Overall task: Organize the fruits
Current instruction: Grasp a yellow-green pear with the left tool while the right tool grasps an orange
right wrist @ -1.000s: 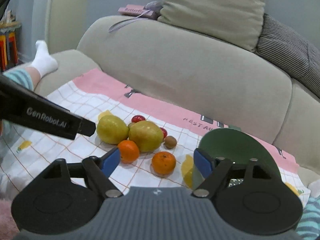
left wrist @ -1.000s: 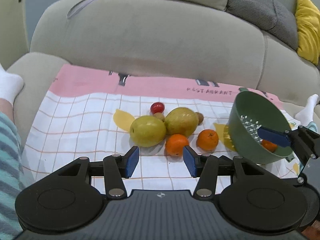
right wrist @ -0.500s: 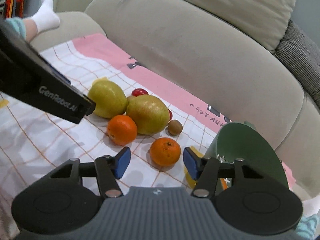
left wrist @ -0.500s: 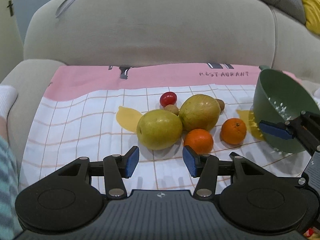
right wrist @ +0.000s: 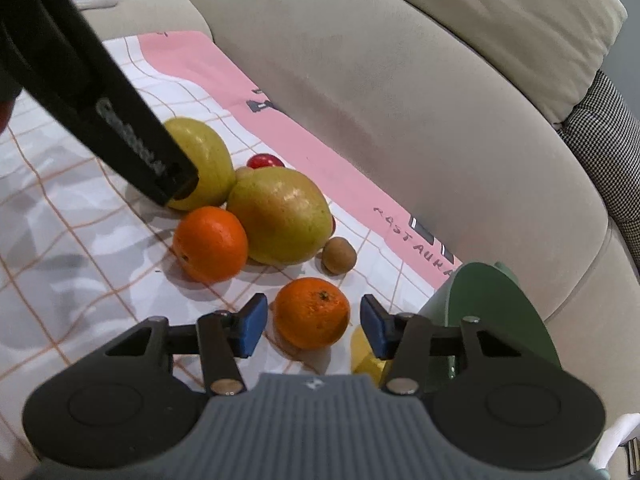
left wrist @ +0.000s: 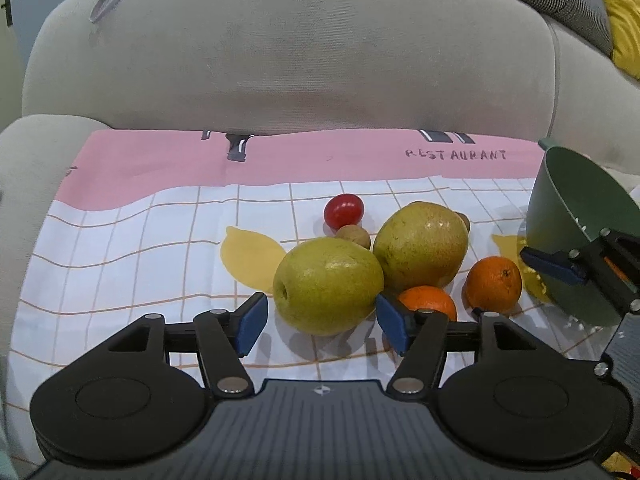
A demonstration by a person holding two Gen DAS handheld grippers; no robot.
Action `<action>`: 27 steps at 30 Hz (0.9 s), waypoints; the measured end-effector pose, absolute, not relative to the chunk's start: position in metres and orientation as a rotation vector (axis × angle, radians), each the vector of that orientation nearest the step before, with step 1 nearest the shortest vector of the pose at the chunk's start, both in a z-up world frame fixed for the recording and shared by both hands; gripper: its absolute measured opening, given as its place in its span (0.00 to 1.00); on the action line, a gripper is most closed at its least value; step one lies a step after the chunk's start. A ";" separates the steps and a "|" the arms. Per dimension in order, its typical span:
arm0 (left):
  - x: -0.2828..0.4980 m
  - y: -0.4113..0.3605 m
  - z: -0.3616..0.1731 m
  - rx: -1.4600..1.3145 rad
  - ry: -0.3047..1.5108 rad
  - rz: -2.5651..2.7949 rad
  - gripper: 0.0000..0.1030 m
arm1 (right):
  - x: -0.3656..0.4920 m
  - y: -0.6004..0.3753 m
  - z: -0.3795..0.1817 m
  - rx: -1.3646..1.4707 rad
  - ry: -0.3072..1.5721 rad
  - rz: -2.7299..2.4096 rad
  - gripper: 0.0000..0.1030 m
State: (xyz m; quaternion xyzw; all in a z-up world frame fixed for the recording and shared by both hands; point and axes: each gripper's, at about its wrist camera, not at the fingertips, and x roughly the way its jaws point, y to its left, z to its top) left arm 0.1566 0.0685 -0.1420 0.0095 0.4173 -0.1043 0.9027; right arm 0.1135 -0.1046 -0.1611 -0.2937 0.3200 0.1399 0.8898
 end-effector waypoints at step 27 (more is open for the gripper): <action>0.176 0.066 -0.156 -0.088 0.885 -0.251 0.73 | 0.113 -0.095 -0.176 -0.718 0.583 0.280 0.41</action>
